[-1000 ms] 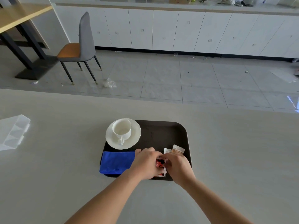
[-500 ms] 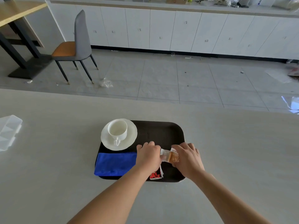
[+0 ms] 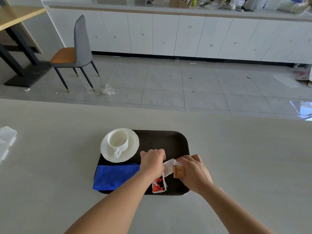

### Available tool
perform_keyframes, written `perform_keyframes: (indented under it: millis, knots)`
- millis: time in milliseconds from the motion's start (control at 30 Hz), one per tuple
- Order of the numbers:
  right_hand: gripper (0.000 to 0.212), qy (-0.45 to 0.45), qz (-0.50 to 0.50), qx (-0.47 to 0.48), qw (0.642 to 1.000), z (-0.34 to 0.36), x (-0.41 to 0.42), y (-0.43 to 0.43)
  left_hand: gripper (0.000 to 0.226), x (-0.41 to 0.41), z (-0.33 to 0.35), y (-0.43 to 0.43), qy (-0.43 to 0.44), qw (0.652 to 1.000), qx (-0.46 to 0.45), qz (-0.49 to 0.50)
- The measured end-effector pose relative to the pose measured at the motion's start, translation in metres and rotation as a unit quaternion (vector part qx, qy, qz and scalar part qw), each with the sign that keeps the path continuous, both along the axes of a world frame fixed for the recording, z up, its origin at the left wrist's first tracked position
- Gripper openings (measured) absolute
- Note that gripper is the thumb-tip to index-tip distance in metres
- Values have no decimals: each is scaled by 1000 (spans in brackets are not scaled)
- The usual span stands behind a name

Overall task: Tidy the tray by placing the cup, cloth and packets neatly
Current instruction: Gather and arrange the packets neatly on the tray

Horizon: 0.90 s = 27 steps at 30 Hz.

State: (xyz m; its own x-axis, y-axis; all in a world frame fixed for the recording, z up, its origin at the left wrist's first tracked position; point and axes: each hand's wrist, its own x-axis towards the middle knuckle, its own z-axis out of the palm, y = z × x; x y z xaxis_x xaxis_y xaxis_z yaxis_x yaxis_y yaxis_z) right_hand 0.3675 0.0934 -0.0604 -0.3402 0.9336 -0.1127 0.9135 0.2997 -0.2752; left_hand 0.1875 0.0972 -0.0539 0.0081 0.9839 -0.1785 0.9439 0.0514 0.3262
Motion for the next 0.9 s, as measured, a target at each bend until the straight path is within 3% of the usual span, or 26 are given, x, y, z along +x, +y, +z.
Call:
perform_keyframes:
  millis: [233, 400, 533, 667, 800, 900]
  knots:
    - [73, 9, -6, -21, 1000, 2, 2, 1, 10, -1, -5, -1, 33, 999, -3, -5]
    - [73, 28, -15, -27, 999, 1, 5, 1, 12, -1, -4, 1, 32, 999, 8, 10]
    - [67, 46, -25, -34, 998, 2, 6, 0, 12, -10, 6, 6, -74, 990, 14, 117]
    - [59, 89, -54, -9, 995, 7, 0, 0, 9, -14, 22, 5, -210, 953, -4, 219]
    - [64, 112, 42, 57, 991, 16, -12, 0, 8, -3, 35, 4, -345, 901, -47, 259]
    - [29, 167, 51, 70, 982, 19, -19, -1, 10, 6, 40, 4, -362, 894, -93, 249]
